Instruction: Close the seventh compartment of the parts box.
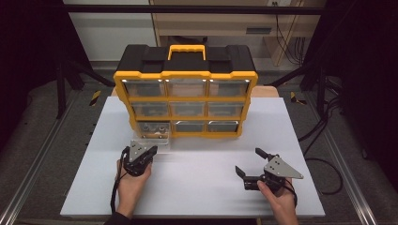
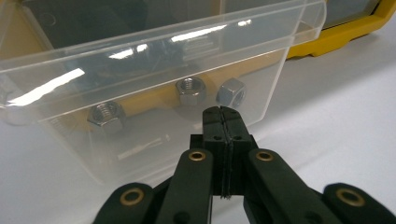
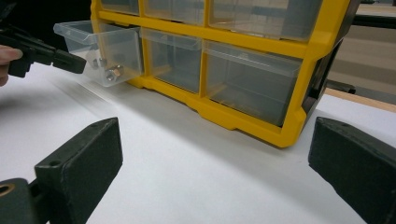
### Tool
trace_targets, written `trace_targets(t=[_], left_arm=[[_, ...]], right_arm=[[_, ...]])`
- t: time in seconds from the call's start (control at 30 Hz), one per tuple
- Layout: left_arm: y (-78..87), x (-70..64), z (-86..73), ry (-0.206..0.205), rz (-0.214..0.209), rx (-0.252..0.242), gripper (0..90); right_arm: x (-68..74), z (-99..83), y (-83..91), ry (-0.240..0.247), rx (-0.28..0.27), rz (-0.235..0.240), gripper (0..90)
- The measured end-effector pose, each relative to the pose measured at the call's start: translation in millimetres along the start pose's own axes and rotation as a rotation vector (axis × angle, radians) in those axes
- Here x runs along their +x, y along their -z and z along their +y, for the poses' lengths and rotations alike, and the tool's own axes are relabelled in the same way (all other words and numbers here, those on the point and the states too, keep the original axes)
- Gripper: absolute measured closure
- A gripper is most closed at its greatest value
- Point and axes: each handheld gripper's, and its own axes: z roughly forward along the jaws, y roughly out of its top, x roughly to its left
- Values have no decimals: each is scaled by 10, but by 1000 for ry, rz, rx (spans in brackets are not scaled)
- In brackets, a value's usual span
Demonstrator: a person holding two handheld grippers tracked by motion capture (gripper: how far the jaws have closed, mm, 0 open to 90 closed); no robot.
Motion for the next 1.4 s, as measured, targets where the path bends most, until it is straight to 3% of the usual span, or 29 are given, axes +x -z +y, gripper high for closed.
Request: trace_targets(t=[0.17, 0.37, 1.03, 1.4], left_arm=[[-54, 30, 28, -3, 10, 11, 892], [-106, 90, 61, 28, 9, 8, 891], [-198, 109, 190, -21, 37, 35, 891], [-246, 156, 239, -25, 32, 52, 891]], right_arm=[[-9, 0, 10, -2, 0, -3, 32], [-12, 5, 19, 0, -5, -7, 37], [-18, 0, 31, -2, -7, -9, 37], [-8, -4, 23, 2, -1, -9, 37]])
